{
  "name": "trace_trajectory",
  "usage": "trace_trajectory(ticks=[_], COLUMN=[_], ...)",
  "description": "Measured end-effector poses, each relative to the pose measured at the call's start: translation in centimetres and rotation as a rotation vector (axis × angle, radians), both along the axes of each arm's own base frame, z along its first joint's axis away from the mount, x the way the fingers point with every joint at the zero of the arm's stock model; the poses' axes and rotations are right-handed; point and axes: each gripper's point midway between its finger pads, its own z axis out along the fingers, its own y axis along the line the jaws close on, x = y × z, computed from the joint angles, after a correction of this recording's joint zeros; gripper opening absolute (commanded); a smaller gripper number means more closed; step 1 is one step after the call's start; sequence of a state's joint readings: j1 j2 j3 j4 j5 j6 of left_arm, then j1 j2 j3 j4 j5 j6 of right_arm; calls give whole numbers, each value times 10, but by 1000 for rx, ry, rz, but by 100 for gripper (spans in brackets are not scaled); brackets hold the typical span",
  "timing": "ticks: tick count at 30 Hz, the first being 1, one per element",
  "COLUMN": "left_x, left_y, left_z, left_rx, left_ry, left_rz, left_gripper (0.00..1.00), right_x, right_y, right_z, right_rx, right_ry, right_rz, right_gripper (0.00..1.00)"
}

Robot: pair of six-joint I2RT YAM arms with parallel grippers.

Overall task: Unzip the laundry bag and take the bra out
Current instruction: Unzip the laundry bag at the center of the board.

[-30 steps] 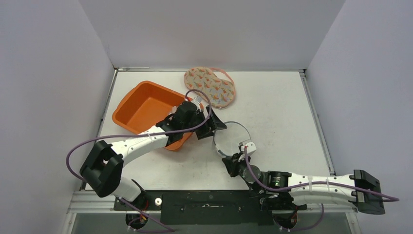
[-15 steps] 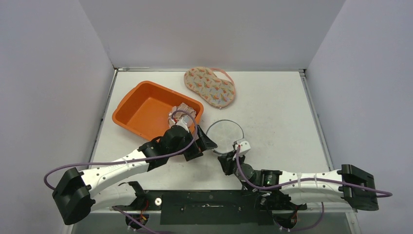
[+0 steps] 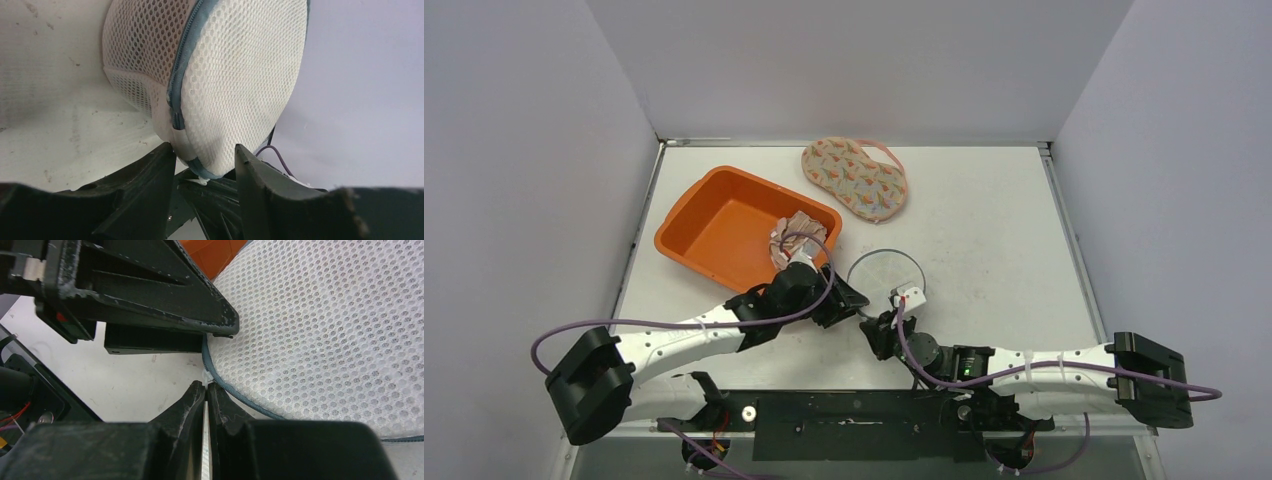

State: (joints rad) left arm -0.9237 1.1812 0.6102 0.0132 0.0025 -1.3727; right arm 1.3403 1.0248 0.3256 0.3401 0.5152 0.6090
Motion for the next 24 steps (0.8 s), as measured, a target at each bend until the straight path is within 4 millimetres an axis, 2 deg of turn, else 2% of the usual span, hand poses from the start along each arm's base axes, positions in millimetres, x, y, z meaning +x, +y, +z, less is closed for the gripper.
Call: trace_trajectory(ticks=[6,10,14,17,24], left_x=[2,3,5,6,8], left_y=[-3,-4,-6,-8,-12], left_z=[-15,-23,-20,-16,-9], left_rx=[26,43,38,33,36], left_ry=[26,37,29,19,-23], left_rz=[4,4,2,0,-28], left_gripper=[41,28,16,0,0], right_x=[1,1,1,0,1], right_y=[0,-1,-3,-4,-15], right_z=[2,7,9,9,9], right_rx=[9,25,27,25,5], right_ry=[-1,-5,-5,-4,-4], right_rz=[-2,-2,-3,-5,-28], right_gripper=[5,5,5,5,5])
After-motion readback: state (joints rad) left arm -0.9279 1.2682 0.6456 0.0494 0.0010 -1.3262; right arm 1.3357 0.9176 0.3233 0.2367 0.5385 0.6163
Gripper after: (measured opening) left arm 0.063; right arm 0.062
